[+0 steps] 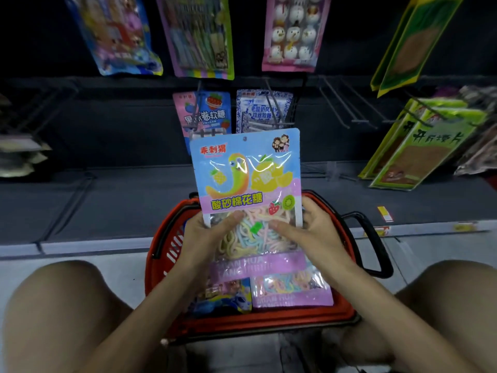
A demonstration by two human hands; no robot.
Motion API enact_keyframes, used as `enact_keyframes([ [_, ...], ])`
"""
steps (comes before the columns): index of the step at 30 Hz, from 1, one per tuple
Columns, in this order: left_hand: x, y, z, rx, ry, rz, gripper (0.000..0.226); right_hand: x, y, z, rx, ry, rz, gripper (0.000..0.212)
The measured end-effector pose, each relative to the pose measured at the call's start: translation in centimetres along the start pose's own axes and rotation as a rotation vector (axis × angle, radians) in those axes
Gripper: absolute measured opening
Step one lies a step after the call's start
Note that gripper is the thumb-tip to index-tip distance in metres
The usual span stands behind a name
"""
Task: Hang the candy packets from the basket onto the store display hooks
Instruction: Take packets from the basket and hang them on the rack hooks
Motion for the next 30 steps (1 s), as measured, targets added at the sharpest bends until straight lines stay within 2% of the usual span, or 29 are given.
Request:
enact_keyframes([
  [6, -6.4, -0.1, 0.9, 0.005, 0.164, -0.121, 0.024, 5.2, 1.7, -0.8, -0.032, -0.159, 0.105, 0.041],
  [11, -13.5, -0.5, 1.8, 0.04, 0.28, -0.205, 0.042, 11.5, 3.3, -1.3, -0.054, -0.323, 0.154, 0.042],
  [14, -17.9, -0.4, 3.3, 0.038, 0.395, -0.21, 0.039, 15.5, 4.6, -0.8, -0.047, -0.44, 0.158, 0.043],
  [21, -27.9, 0.4, 5.5, -0.103, 0.695, -0.197, 0.041, 25.9, 7.6, 0.8, -0.058, -0.698, 0.157, 0.046],
  [30, -38.9, 1.8, 5.7, -0.226, 0.98, -0.199, 0.063, 36.6, 10.6, -0.7, -0.169, -0.85, 0.171, 0.092],
])
Point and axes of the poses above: each hand's wrist, its own z-axis away from the middle knuckle, its own y-axis out of the palm, x = y × z, the point moved 1 cm from there along -z, towards the middle knuckle, and after that the axes turned 7 degrees about z, right-handed, at the moved point
